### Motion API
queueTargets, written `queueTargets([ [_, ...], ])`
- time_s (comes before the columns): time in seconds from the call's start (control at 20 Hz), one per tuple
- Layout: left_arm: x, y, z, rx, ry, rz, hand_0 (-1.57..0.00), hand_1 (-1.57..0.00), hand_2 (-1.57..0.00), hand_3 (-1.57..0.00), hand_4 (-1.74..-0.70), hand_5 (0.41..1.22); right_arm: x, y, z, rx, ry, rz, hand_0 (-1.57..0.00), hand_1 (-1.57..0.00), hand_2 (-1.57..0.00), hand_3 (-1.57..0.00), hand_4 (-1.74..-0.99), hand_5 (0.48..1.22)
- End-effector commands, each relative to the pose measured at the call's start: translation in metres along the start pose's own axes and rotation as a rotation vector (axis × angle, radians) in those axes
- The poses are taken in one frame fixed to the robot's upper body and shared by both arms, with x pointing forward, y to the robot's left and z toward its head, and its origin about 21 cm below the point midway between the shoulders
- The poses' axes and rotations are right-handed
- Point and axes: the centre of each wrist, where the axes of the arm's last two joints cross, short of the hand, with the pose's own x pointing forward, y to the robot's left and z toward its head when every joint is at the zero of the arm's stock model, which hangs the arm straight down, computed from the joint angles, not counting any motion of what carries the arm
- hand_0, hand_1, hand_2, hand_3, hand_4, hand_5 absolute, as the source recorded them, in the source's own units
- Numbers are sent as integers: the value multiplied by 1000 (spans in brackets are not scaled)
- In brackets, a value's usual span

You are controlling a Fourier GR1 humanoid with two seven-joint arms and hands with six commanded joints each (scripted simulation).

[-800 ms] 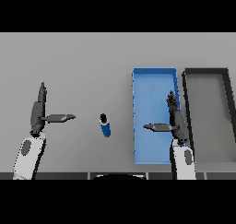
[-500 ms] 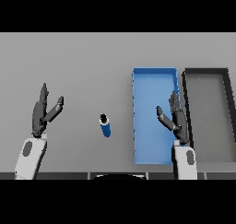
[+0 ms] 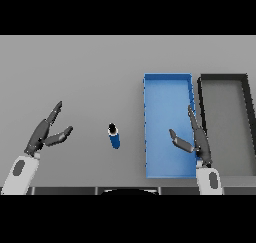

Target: Pick up the blue pipe and place it into the blue bin.

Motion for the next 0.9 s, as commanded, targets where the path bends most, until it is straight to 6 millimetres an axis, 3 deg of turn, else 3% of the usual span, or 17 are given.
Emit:
queueTargets([
  [0.0,1,0,5,-33,23,-7,1,1,1,1,-989,573,4,0,-2,4,-20,12,1,1,1,1,-1181,619],
  [0.1,9,-2,7,-120,27,-19,1,1,1,1,-1026,549,4,1,-2,2,-21,6,1,1,1,1,-1179,616],
  [0.4,12,-54,10,-323,72,-10,1,1,1,1,-1132,475,6,-5,-4,-1,-3,4,1,1,1,1,-1182,618],
  [0.55,17,-78,2,-377,58,2,1,1,1,1,-1139,450,4,0,-1,0,7,-7,1,1,1,1,-1197,615],
  [0.85,6,-116,-20,-394,38,26,1,1,1,1,-1155,460,2,-1,0,4,21,-11,1,1,1,1,-1211,622],
])
